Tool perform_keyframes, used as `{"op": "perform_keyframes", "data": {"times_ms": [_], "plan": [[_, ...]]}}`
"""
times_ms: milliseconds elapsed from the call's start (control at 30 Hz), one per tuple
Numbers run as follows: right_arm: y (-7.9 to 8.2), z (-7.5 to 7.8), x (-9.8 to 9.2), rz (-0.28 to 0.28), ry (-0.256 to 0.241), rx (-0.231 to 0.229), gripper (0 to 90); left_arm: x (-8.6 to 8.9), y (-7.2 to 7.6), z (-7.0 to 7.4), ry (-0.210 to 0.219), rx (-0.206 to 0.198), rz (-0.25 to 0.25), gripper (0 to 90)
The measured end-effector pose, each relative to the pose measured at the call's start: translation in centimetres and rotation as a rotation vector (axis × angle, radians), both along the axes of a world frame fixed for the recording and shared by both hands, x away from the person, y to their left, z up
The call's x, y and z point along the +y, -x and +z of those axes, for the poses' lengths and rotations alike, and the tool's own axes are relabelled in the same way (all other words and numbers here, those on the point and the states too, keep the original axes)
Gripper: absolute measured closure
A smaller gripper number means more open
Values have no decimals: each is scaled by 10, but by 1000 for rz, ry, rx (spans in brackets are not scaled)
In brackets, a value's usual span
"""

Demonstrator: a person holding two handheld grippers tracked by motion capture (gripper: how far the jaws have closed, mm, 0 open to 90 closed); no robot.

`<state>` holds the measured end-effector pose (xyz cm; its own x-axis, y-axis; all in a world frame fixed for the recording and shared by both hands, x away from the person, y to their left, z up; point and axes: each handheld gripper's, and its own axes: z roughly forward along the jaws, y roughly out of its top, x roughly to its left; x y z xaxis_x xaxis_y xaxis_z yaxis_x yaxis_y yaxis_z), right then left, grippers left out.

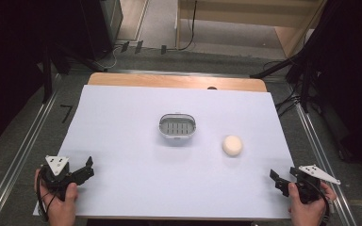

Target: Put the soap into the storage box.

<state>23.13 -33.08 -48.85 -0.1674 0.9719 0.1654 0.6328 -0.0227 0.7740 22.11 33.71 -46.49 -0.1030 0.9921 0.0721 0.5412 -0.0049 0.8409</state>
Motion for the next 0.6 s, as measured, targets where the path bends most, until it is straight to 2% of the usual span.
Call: {"op": "perform_keyframes", "data": {"times_ms": [33, 167, 333, 433, 500, 533, 600], "plan": [[-1, 0, 0, 4, 5, 3, 173, 0, -1, 0, 2, 5, 14, 43], [-3, 3, 1, 12, 13, 18, 166, 0, -2, -1, -1, 19, 10, 43], [-8, 7, 6, 59, 21, 48, 155, -1, -3, -1, -6, 30, 3, 44], [-14, 11, 14, 90, 30, 62, 152, -2, -8, -2, -27, 83, 14, 43], [-16, 13, 17, 98, 34, 60, 152, -3, -8, -2, -33, 81, 16, 43], [-18, 14, 19, 101, 36, 61, 151, -3, -7, -2, -30, 66, 14, 43], [-24, 17, 26, 132, 41, 63, 149, -3, -7, -2, -28, 59, 3, 44]]}}
